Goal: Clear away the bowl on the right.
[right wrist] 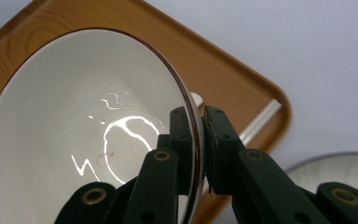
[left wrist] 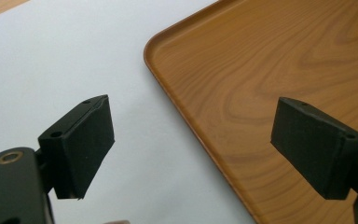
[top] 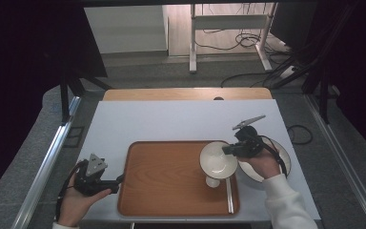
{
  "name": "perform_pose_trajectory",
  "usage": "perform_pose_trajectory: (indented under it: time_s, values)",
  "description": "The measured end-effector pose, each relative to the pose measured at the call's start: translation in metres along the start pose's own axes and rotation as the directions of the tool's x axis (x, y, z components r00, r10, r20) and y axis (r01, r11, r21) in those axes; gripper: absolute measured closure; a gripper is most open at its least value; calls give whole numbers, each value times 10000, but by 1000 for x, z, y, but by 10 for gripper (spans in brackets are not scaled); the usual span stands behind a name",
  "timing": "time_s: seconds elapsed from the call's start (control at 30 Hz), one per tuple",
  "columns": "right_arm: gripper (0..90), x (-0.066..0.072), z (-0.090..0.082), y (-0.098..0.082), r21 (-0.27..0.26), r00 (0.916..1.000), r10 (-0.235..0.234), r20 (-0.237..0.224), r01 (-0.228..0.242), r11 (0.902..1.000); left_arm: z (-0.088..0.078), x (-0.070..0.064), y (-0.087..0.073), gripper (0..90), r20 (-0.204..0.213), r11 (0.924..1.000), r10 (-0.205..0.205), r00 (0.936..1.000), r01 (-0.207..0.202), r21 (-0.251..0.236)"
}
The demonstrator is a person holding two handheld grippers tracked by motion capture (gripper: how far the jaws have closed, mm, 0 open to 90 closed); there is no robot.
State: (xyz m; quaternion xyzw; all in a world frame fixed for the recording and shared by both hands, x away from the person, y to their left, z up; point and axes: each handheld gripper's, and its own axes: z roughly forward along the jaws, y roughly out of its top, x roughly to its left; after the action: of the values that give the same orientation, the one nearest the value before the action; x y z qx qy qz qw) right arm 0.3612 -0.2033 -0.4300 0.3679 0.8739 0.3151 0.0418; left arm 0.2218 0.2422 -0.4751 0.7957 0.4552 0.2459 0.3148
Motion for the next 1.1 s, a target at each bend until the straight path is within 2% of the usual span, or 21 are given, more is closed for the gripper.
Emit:
perform_pose_trajectory:
  time_s: [0.07, 0.5, 1.1]
  values:
    - [827, 4, 6, 4, 47, 9999, -119, -106, 119, 9999, 1, -1, 0, 129, 22, 9999, -115, 9999, 115, -104]
    - [825, 31, 44, 26, 310, 9954, -690, -660, 711, 9970, 0, -1, 0, 128, -9, 10000, -42, 10000, 42, -35]
    - [825, 51, 83, 34, 995, 9897, -1045, -980, 1142, 9885, -1, 1, -1, 128, 5, 9999, -145, 9999, 145, -81]
